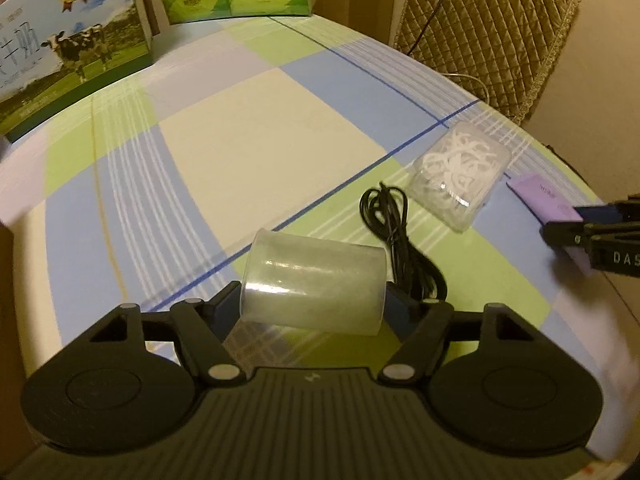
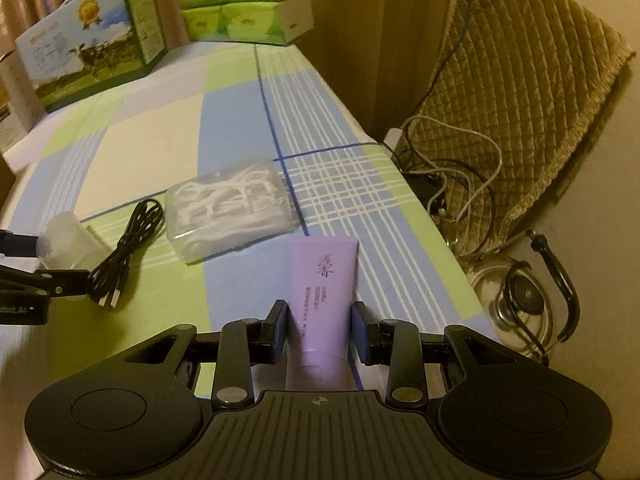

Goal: Organize objects
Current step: 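Grasp the clear plastic cup with the left gripper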

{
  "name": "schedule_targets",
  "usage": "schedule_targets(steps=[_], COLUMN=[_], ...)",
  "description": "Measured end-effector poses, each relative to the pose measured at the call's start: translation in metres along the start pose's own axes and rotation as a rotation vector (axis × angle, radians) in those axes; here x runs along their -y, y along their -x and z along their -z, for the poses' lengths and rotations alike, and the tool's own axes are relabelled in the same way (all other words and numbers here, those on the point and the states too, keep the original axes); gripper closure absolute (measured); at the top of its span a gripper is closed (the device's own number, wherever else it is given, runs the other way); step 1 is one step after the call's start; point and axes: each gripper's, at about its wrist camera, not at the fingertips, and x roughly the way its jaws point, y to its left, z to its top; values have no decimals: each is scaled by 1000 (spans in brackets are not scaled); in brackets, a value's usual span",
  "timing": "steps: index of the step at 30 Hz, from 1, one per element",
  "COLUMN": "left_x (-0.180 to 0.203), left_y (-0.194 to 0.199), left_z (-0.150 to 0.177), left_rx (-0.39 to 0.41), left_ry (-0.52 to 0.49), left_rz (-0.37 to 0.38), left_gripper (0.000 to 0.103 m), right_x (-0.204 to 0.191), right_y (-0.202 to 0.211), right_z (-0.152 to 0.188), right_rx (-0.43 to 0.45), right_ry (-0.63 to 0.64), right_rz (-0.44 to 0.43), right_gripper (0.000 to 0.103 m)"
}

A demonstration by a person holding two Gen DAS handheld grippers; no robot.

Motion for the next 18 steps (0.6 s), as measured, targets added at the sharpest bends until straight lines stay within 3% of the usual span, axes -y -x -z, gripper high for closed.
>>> schedule_targets(steps=[9,13,18], left_x=[-7,-4,2], left_y=[31,52,67], left_z=[39,64,88], left_rx=[-72,-109,-138], left_ry=[114,160,199], left_rz=[-73,-68,-41], left_gripper=[32,32,32], right_x=[-13,-23,-26], right_y=[15,27,31], right_z=[18,34,42], right_rx=[-34,-59,-63], right_ry=[85,154,165], right_rz=[-79,-139,-154], right_gripper=[72,72,72])
